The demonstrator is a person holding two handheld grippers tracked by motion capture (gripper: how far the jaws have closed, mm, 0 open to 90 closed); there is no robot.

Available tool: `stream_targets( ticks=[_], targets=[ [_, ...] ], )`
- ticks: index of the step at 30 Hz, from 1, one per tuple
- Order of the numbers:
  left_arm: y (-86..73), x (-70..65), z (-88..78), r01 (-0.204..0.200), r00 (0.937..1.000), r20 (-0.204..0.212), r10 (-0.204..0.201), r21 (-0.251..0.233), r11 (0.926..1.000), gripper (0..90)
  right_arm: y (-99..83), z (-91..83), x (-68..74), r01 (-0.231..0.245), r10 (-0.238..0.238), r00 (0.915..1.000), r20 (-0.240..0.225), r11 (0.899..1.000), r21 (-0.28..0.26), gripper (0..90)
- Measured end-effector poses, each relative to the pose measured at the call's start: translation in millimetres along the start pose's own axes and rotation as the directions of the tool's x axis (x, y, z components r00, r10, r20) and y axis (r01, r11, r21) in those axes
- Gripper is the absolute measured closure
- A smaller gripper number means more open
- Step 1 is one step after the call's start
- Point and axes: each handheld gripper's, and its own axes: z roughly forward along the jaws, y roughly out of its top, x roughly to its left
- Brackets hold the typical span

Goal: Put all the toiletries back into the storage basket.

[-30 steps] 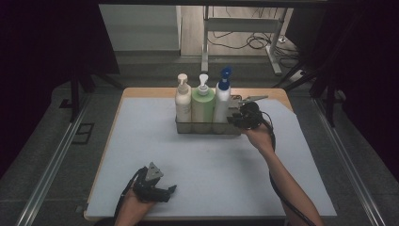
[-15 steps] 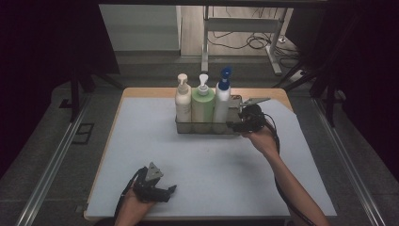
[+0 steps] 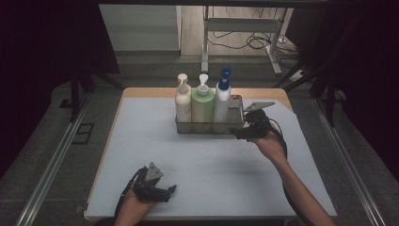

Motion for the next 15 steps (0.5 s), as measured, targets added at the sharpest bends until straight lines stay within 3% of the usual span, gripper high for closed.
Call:
stream_targets(
  ticks=[15],
  targets=[
    [0.0, 0.0, 0.0, 0.0, 1.0, 0.0, 0.0, 0.0, 1.0, 12.5, -23.6, -31.1, 10.0, 0.053, -0.053, 0.9985, -0.014, 0.999, 0.009, 6.4]
  ],
)
